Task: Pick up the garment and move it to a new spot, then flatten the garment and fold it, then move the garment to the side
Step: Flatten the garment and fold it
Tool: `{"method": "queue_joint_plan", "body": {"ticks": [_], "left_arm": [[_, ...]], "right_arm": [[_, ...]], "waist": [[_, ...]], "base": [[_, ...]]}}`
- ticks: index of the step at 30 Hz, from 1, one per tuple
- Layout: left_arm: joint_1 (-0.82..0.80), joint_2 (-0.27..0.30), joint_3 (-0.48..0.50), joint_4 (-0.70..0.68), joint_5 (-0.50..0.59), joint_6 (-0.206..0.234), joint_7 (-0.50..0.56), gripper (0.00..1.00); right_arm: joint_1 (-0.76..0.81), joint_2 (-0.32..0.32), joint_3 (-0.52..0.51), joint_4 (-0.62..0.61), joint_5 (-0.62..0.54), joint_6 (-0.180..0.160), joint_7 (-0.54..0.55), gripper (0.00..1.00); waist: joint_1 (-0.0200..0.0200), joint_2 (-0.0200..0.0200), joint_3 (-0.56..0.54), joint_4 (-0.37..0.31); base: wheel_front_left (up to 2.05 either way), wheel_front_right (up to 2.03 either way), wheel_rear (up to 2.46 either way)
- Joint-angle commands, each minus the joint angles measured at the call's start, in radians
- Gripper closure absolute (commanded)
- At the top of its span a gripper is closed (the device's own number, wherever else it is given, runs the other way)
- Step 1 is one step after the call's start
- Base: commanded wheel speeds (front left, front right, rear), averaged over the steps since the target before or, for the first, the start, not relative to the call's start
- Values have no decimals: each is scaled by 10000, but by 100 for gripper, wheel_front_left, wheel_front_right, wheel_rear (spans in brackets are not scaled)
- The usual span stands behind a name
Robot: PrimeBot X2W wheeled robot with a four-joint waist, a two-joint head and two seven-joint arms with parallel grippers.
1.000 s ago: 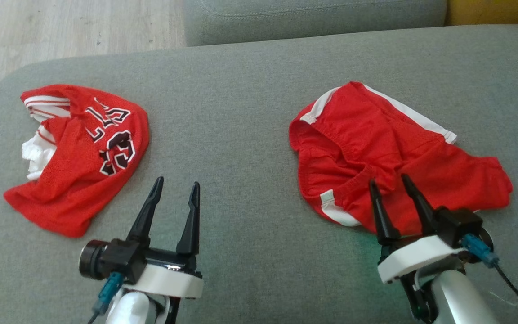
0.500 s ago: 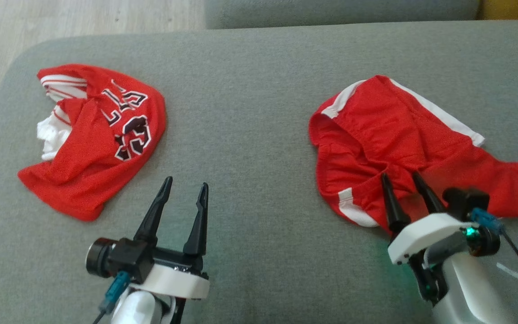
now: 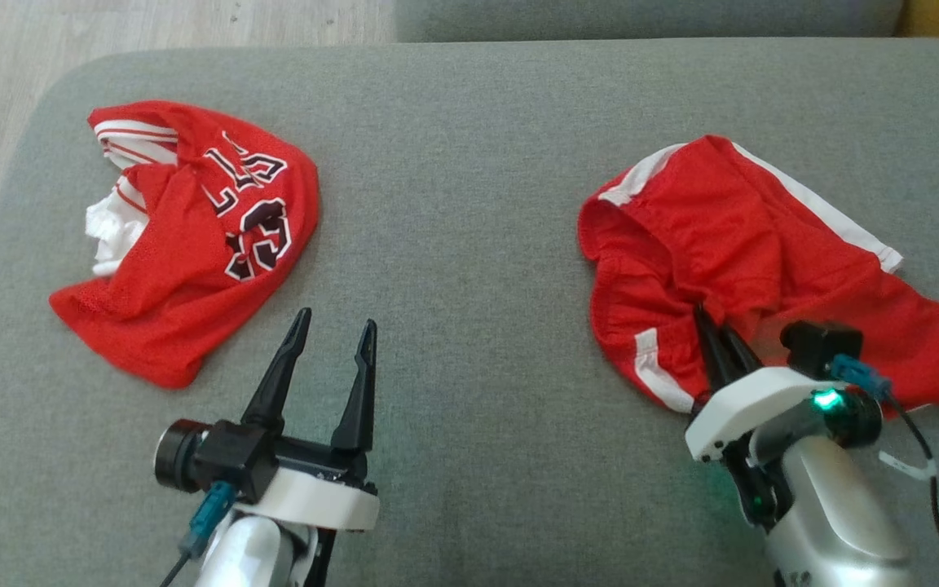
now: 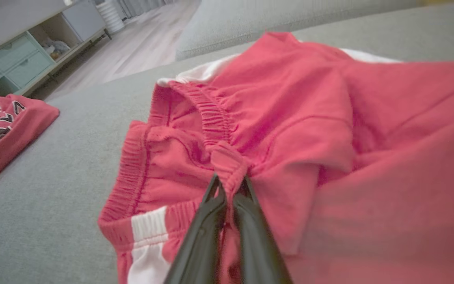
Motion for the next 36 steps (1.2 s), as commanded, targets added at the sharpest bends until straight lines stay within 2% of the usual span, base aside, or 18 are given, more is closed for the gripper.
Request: {"method": "queue_joint_plan", "body": {"ticks": [1, 7, 13, 18, 24, 25, 26, 36], "left_arm": [[-408, -11, 329, -260, -56, 33, -95, 0], [-381, -11, 278, -285, -103, 88, -95, 0], [-464, -11, 194, -281, -115, 70, -95, 0], [-514, -11, 66, -267, -239, 105, -95, 0], [-505, -11, 89, -265, -266, 136, -95, 0], [-498, -11, 129, -275, -256, 143, -95, 0], [-489, -11, 182, -279, -242, 154, -95, 0], [-407, -11, 495, -262, -8, 51, -95, 0]], "right_arm": [[-427, -28, 283, -316, -39, -7, -183, 100], [-880, -28, 1050, -686, -574, -7, -729, 100], [-1476, -28, 2293, -910, -976, -7, -502, 100], [-2251, -28, 3258, -433, -1168, -7, -260, 100], [-2691, -28, 3189, 397, -1188, -7, -376, 100], [-2723, -28, 3052, 495, -1264, -7, -486, 37], [-2722, -28, 2908, 584, -1307, -7, -592, 0], [-1867, -28, 1612, 566, -1031, -7, -1411, 0]], "waist": [[-1, 0, -12, -8], [-1, 0, -51, -43], [-1, 0, -7, 138], [-1, 0, 102, 571], [-1, 0, 156, 726], [-1, 0, 166, 689], [-1, 0, 170, 632], [-1, 0, -157, -431]], "base": [[0, 0, 0], [0, 0, 0], [0, 0, 0], [0, 0, 0], [0, 0, 0], [0, 0, 0], [0, 0, 0], [0, 0, 0]]}}
